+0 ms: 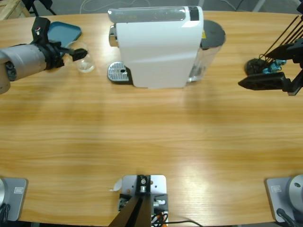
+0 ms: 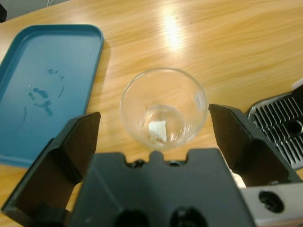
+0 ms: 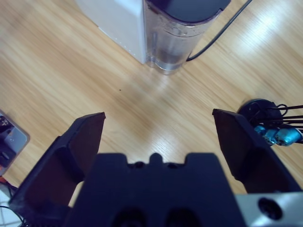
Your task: Pour coffee
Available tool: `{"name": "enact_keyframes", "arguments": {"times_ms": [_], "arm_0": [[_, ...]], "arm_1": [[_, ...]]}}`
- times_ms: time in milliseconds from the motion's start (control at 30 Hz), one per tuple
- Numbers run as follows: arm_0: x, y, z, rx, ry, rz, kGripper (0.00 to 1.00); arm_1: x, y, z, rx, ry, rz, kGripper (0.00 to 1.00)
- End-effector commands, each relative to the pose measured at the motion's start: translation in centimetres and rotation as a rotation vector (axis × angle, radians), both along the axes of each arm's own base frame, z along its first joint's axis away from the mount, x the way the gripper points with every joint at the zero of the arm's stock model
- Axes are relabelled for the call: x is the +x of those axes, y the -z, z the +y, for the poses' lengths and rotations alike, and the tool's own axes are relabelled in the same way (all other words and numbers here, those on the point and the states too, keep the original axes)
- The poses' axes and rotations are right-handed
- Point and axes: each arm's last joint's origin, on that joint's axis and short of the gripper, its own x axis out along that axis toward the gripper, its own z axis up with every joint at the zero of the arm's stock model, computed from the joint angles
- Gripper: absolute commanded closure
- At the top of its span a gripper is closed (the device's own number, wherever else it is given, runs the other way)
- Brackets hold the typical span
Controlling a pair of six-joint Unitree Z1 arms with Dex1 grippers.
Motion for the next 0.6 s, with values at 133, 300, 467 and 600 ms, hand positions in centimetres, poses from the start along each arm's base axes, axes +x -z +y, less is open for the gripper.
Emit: {"name": "enact_keyframes", "arguments": {"times_ms": [133,300,467,600], "arm_0": [[1.7,4.5,0.3,-0.014,0.009,0.069,0.003],[1.7,4.9,0.3,-0.013,0.017,0.063,0.489],[1.6,5.0,0.2,-0.003,0.041,0.065,0.685],[1.5,5.0,0.1,-0.004,0.070,0.071,0.685]], "arm_1": [[0.3,1.4,-0.8,-0.030,0.026,0.005,0.000],[0.6,1.5,-0.6,-0.032,0.028,0.004,0.000],[0.8,1.6,-0.6,-0.031,0.029,0.005,0.000],[0.7,1.7,-0.6,-0.033,0.029,0.007,0.000]]}}
